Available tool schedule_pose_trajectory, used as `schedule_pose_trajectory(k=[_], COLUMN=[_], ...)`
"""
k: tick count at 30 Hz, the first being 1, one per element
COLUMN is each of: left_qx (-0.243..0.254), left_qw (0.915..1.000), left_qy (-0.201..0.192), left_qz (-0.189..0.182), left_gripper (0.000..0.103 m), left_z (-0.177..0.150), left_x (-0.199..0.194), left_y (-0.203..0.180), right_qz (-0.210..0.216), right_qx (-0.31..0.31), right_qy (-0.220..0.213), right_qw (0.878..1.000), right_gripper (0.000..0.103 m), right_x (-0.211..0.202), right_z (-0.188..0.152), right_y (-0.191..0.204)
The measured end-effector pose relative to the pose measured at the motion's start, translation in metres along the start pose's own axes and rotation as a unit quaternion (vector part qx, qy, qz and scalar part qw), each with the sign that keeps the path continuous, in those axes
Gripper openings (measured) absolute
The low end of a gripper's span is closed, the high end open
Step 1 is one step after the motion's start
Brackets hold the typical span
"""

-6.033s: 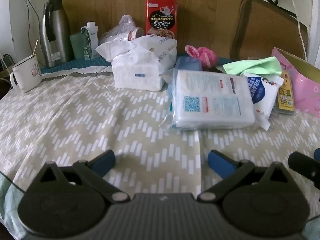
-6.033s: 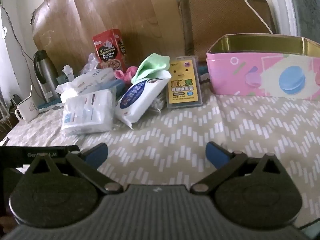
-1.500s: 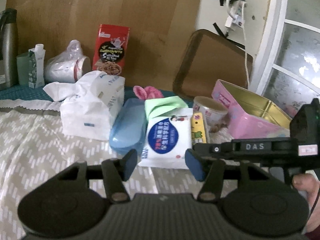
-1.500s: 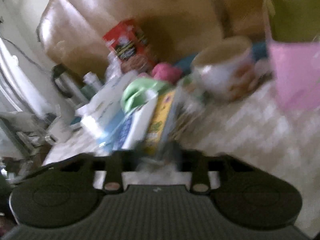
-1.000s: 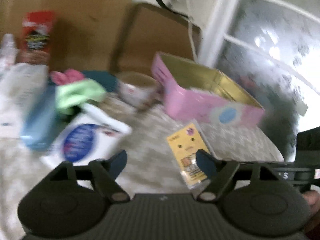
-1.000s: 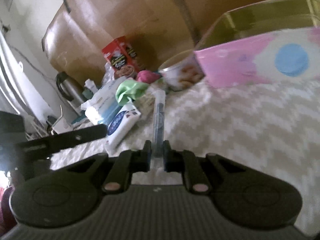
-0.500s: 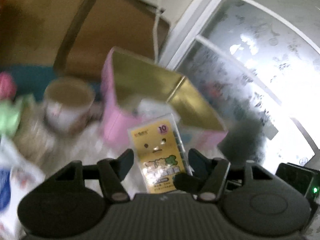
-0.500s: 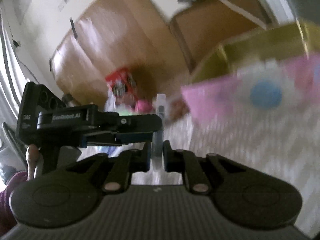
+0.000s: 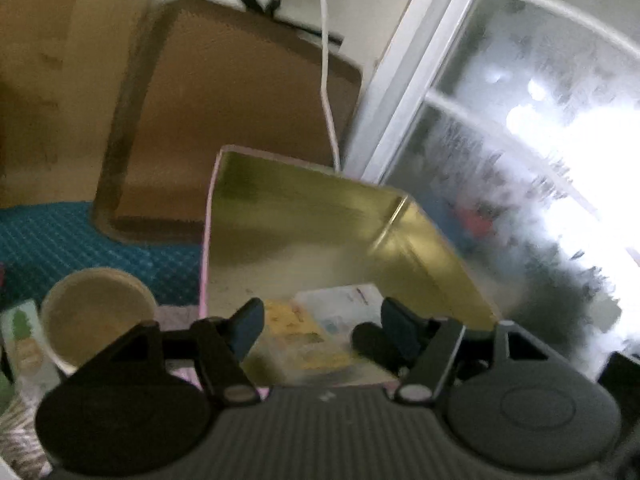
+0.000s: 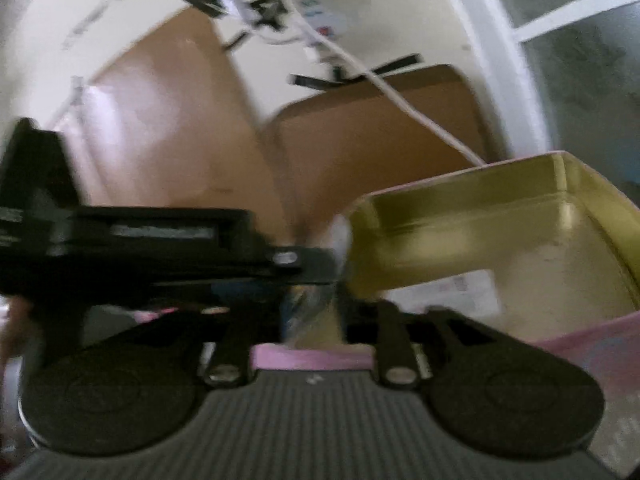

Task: Organize soft objects
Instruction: 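Lower the yellow packet into the pink tin and open the left gripper, then grasp the bag of cotton swabs with the right gripper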

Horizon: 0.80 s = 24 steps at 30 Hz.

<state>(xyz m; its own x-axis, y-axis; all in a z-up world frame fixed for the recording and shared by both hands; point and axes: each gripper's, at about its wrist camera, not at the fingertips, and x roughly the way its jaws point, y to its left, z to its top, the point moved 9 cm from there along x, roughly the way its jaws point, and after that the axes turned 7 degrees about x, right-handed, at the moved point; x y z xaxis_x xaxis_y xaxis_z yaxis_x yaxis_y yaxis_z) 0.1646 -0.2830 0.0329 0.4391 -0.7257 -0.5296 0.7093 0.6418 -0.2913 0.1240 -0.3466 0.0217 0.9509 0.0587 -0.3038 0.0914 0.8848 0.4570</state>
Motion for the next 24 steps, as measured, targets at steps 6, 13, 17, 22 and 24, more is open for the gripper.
schedule_pose_trajectory(k=[6, 13, 17, 22, 24], left_qx=[0.013, -0.037, -0.055, -0.091, -0.093], left_qw=[0.9959, 0.9830, 0.9829, 0.9887, 0.9920], left_qy=[-0.078, -0.075, -0.066, -0.052, -0.046], left_qz=[0.043, 0.164, 0.163, 0.108, 0.072], left_gripper=[0.069, 0.069, 0.069, 0.069, 0.069], left_z=[-0.013, -0.079, -0.108, -0.125, -0.129], left_x=[-0.105, -0.197, -0.212, -0.206, -0.197], left_y=[0.042, 0.124, 0.133, 0.130, 0.118], right_qz=[-0.017, 0.106, 0.126, 0.112, 0.112], right_qx=[0.032, -0.007, 0.003, 0.066, 0.080], right_qy=[-0.056, 0.061, 0.140, 0.209, 0.225], right_qw=[0.998, 0.992, 0.982, 0.969, 0.965], right_gripper=[0.043, 0.042, 0.042, 0.043, 0.039], right_x=[-0.033, -0.028, 0.007, 0.054, 0.065], right_z=[0.008, -0.047, -0.077, -0.095, -0.102], right_y=[-0.007, 0.072, 0.102, 0.104, 0.108])
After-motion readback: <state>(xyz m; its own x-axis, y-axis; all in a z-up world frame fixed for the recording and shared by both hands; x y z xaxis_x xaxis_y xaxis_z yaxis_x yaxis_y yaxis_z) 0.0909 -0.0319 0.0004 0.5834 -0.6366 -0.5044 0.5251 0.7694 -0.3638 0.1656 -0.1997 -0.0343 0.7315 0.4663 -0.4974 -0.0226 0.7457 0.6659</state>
